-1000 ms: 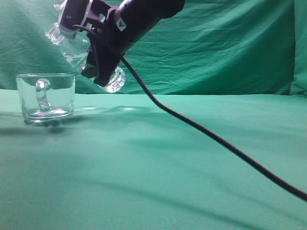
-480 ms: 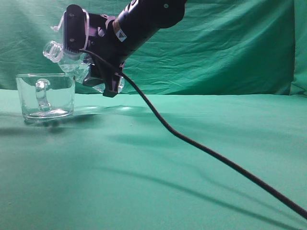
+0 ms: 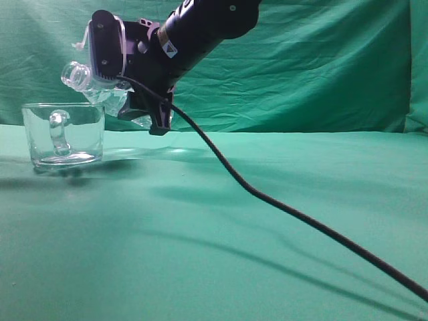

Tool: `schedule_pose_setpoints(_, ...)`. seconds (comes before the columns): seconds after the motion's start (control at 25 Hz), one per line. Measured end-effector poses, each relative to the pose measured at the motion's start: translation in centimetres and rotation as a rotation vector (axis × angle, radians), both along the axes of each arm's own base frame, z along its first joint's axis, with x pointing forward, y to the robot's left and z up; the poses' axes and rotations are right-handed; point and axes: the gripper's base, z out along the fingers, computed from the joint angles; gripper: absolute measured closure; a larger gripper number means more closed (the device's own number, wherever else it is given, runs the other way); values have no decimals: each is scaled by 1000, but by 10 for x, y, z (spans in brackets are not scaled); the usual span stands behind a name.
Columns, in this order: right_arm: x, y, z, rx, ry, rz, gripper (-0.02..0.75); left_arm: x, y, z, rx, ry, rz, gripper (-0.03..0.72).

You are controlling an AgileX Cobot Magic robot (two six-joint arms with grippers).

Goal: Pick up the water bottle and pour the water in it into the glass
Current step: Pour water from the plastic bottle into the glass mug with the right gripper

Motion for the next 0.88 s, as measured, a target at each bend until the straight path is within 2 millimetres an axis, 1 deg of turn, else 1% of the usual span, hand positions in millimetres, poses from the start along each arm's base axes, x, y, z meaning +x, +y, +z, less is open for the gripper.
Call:
schedule_pose_setpoints(0.16,1,1,3,-6,-19,8,371,0,0,0,0,0,0,688)
schedule_pose_setpoints(0.52,8,6,27,0,-112,25,371,0,0,0,0,0,0,688)
schedule_pose_setpoints(0.68,10,6,29,-22,-131,22,371,0,0,0,0,0,0,688)
schedule_pose_setpoints(0.88,15,-2,28,-85,-159,7,371,0,0,0,0,0,0,688)
